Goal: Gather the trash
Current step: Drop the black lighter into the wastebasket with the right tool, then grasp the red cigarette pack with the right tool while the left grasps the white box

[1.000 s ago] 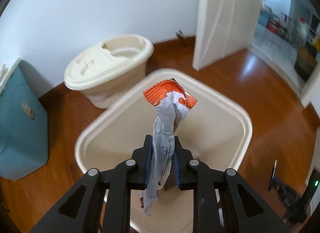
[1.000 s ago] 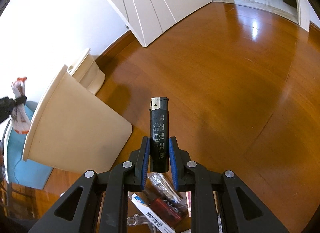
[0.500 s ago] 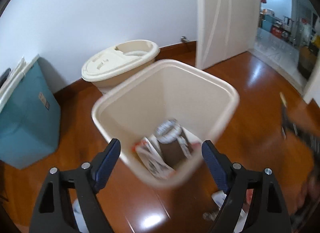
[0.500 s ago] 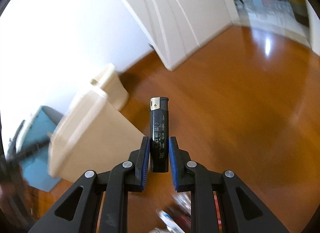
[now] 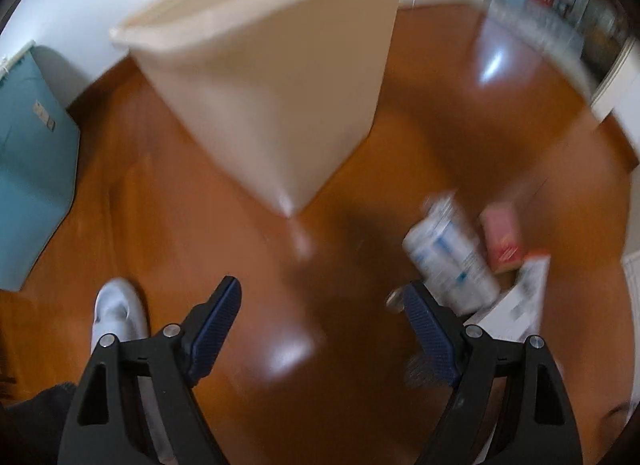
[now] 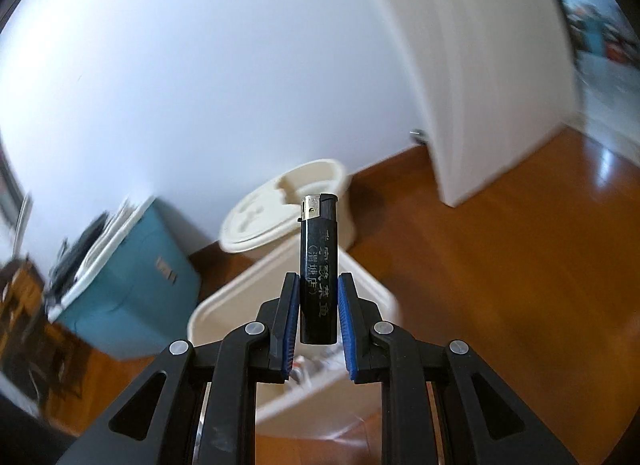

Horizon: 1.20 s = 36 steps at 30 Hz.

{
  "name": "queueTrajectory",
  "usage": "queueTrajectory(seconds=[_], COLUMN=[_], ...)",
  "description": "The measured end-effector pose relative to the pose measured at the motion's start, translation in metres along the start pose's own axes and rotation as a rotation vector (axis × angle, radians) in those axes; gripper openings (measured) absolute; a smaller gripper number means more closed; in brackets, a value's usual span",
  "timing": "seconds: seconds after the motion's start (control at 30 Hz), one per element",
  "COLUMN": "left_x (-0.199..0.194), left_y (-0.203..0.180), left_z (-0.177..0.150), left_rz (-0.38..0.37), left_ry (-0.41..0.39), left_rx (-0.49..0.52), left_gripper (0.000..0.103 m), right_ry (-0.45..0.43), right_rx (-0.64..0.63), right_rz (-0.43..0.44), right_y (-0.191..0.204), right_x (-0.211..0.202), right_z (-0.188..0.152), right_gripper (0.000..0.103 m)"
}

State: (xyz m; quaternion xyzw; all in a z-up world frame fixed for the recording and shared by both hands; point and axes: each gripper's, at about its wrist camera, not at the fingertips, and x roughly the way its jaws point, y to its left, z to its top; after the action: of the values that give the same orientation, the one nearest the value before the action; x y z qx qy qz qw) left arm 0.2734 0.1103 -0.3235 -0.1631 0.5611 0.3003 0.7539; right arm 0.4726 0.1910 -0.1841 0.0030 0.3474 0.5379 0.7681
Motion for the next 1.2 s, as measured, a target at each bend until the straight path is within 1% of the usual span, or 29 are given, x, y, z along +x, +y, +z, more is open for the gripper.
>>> queueTrajectory(seconds=[0.03, 0.1, 0.17, 0.27, 0.33, 0.37, 0.47, 0.5, 0.6, 0.7, 0.73, 0.8, 0.87, 0.9, 0.93, 0.97, 1.03, 1.07, 1.1, 1.13, 1.2], left_x=[0.006, 0.027, 0.038, 0.045, 0.047, 0.047, 0.043, 0.043, 0.047, 0.049, 0.050, 0.051, 0.052, 0.053, 0.054, 0.055, 0.058, 0.059, 0.060, 0.060, 0.060], left_y=[0.000, 0.004, 0.006, 0.002, -0.002, -0.003, -0.006, -0.007, -0.009, -0.014, -0.016, -0.020, -0.026, -0.030, -0.035, -0.040, -0.050, -0.054, -0.058, -0.061, -0.069], left_z=[-0.009, -0.021, -0.031, -0.042, -0.047, -0.049, -0.048, -0.047, -0.050, -0.051, -0.051, -0.051, -0.053, -0.054, -0.056, -0.057, -0.062, -0.064, -0.067, -0.068, -0.070], left_rz=[0.014, 0.039, 0.046, 0.055, 0.058, 0.055, 0.047, 0.048, 0.049, 0.057, 0.058, 0.055, 0.039, 0.030, 0.020, 0.013, 0.007, 0.008, 0.010, 0.010, 0.005], left_ry=[0.036, 0.112, 0.160, 0.178, 0.181, 0.182, 0.172, 0.167, 0.176, 0.194, 0.201, 0.205, 0.204, 0.205, 0.209, 0.211, 0.217, 0.221, 0.226, 0.233, 0.254], left_rx=[0.004, 0.006, 0.008, 0.039, 0.053, 0.054, 0.064, 0.070, 0.084, 0.089, 0.092, 0.098, 0.108, 0.116, 0.129, 0.142, 0.169, 0.178, 0.186, 0.191, 0.199], left_gripper=[0.083, 0.083, 0.083, 0.083, 0.083, 0.083, 0.083, 0.083, 0.083, 0.083, 0.083, 0.083, 0.083, 0.083, 0.083, 0.083, 0.083, 0.083, 0.083, 0.083, 0.083], right_ry=[0.019, 0.097, 0.164, 0.249, 0.298, 0.312, 0.396, 0.410, 0.388, 0.360, 0.340, 0.289, 0.253, 0.232, 0.228, 0.248, 0.321, 0.376, 0.428, 0.480, 0.528], right_rx=[-0.021, -0.058, -0.101, -0.155, -0.167, -0.170, -0.155, -0.155, -0.179, -0.155, -0.140, -0.100, -0.057, -0.036, -0.015, 0.011, 0.075, 0.115, 0.154, 0.198, 0.216], right_rz=[0.015, 0.045, 0.063, 0.069, 0.079, 0.076, 0.063, 0.064, 0.046, 0.049, 0.050, 0.047, 0.024, -0.004, -0.060, -0.134, -0.277, -0.343, -0.389, -0.407, -0.408], right_y=[0.007, 0.025, 0.039, 0.057, 0.065, 0.067, 0.068, 0.068, 0.067, 0.058, 0.052, 0.034, 0.011, -0.010, -0.034, -0.061, -0.113, -0.135, -0.153, -0.170, -0.183], right_x=[0.014, 0.044, 0.067, 0.099, 0.118, 0.124, 0.143, 0.145, 0.136, 0.119, 0.107, 0.078, 0.046, 0.027, 0.008, -0.008, -0.029, -0.035, -0.037, -0.039, -0.035], right_z=[0.007, 0.012, 0.010, -0.001, -0.012, -0.018, -0.037, -0.041, -0.045, -0.044, -0.043, -0.044, -0.052, -0.061, -0.075, -0.094, -0.137, -0.161, -0.182, -0.208, -0.237], right_gripper=[0.019, 0.019, 0.019, 0.019, 0.020, 0.021, 0.021, 0.021, 0.023, 0.030, 0.032, 0.039, 0.060, 0.063, 0.064, 0.064, 0.064, 0.064, 0.064, 0.064, 0.064])
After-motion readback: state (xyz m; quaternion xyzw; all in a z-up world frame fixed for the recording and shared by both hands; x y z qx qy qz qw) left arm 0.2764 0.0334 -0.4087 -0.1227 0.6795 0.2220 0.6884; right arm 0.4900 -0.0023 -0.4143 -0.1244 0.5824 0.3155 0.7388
